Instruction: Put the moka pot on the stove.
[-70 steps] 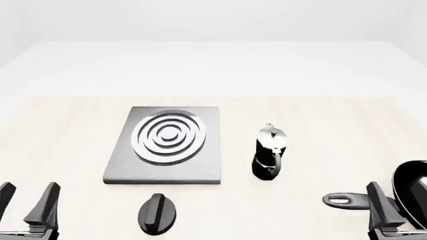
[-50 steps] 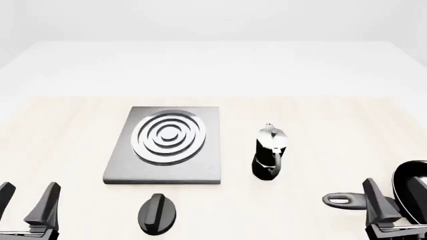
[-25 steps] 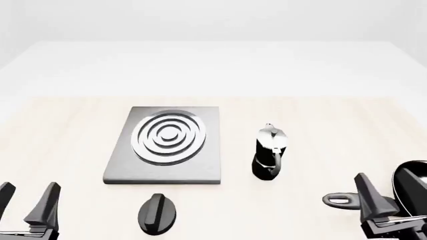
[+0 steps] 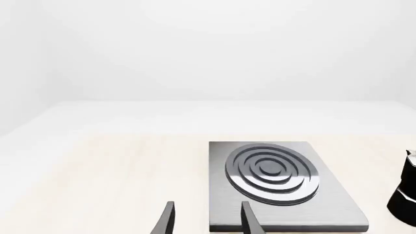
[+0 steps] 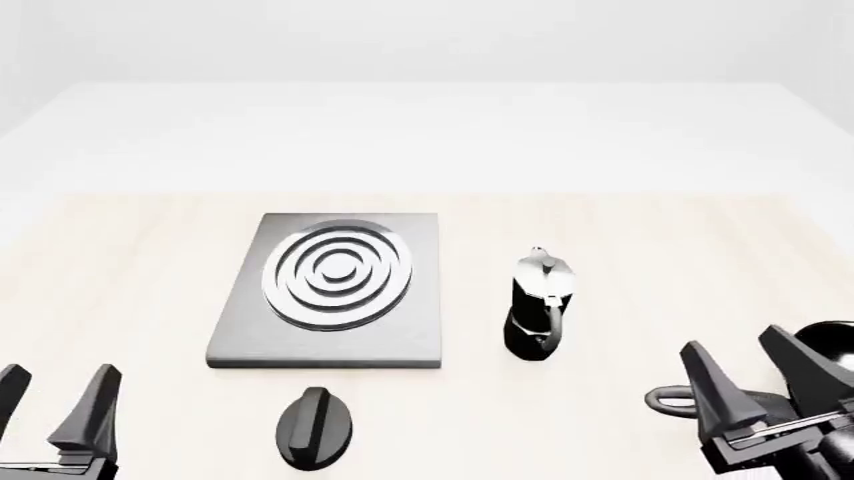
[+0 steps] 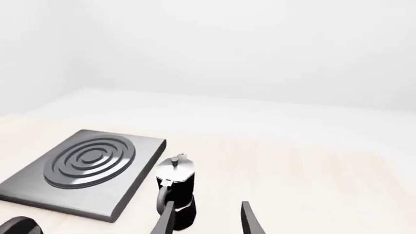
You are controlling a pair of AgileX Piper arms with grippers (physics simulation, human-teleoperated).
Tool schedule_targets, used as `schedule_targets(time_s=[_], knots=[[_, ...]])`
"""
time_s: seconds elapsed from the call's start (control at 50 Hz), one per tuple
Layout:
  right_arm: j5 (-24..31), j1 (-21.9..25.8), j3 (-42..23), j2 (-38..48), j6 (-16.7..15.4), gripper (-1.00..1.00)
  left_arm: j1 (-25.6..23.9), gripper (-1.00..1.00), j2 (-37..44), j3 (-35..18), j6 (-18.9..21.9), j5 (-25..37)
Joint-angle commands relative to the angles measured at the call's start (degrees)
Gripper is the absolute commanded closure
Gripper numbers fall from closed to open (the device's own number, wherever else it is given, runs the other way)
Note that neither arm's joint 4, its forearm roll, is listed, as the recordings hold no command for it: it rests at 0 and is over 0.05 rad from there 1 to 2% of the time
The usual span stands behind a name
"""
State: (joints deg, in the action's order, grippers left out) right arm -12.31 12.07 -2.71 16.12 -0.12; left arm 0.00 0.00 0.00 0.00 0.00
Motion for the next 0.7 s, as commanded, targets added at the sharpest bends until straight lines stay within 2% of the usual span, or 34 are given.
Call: schedule_targets(time_s=[0.02,0.44,0.7], knots=[[-5.68,2.27,0.47,5.64,0.29,-1.00,0.00,-1.00,0.00,0.00,0.00,0.00],[-13.17,5.23,0.97,12.90,0.53,-1.00,0.00,-1.00,0.00,0.00,0.00,0.00],[-22.35,6.93,0.73,23.07,0.77,-1.00,0.00,-1.00,0.00,0.00,0.00,0.00]])
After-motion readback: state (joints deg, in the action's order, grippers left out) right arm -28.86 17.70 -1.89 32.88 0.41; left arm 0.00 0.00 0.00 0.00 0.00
